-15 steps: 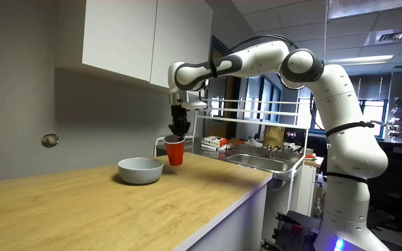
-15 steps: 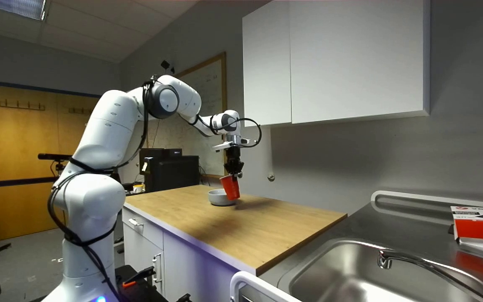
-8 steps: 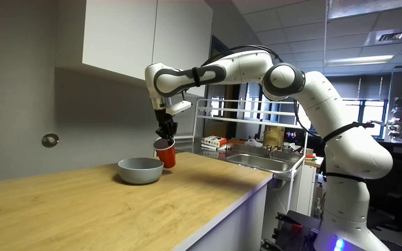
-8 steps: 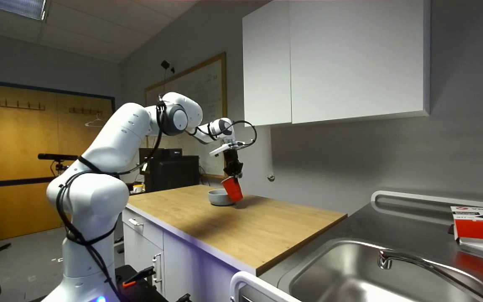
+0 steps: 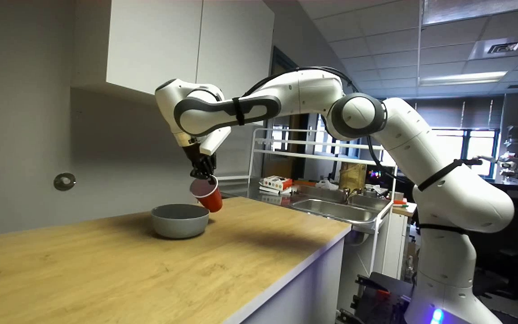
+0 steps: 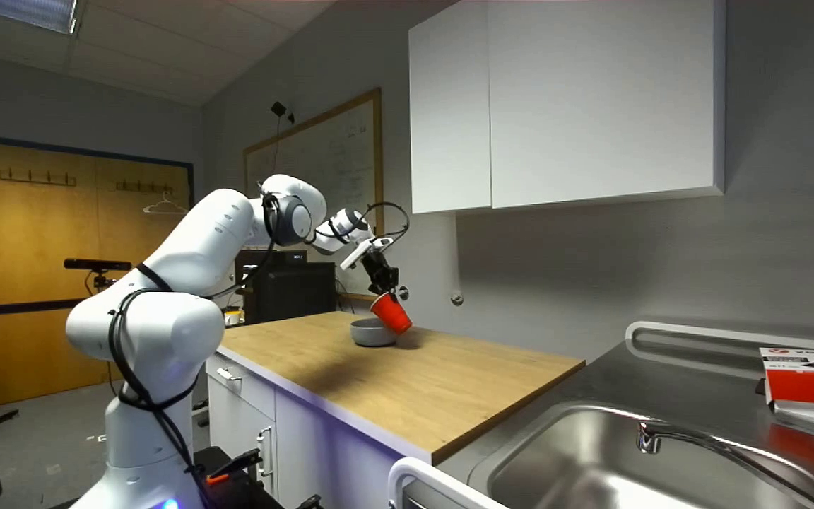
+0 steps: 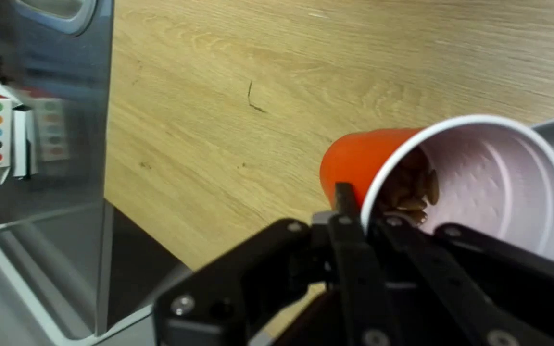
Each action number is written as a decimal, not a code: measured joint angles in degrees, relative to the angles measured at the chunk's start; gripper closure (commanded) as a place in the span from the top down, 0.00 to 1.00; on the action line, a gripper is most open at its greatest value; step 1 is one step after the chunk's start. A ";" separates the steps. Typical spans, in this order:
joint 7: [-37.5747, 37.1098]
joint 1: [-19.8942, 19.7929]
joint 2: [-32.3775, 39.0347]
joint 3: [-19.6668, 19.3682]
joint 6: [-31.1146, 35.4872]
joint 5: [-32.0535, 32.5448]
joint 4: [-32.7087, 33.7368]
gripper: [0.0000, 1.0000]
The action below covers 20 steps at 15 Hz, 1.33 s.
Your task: Pick up the orange cup from the table and pour its contents in the bowl.
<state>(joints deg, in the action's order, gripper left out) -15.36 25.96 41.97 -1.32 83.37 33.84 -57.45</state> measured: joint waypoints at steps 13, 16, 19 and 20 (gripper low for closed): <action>-4.67 14.45 5.94 -5.71 -0.12 28.14 0.67 0.02; -8.32 16.25 7.53 -7.44 1.02 34.64 -0.02 0.02; -12.07 17.18 8.35 -8.69 1.34 39.02 -1.20 0.02; -13.16 17.41 8.37 -9.00 1.31 39.96 -1.74 0.02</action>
<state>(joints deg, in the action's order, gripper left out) -28.52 43.37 50.35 -10.32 84.68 73.79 -59.19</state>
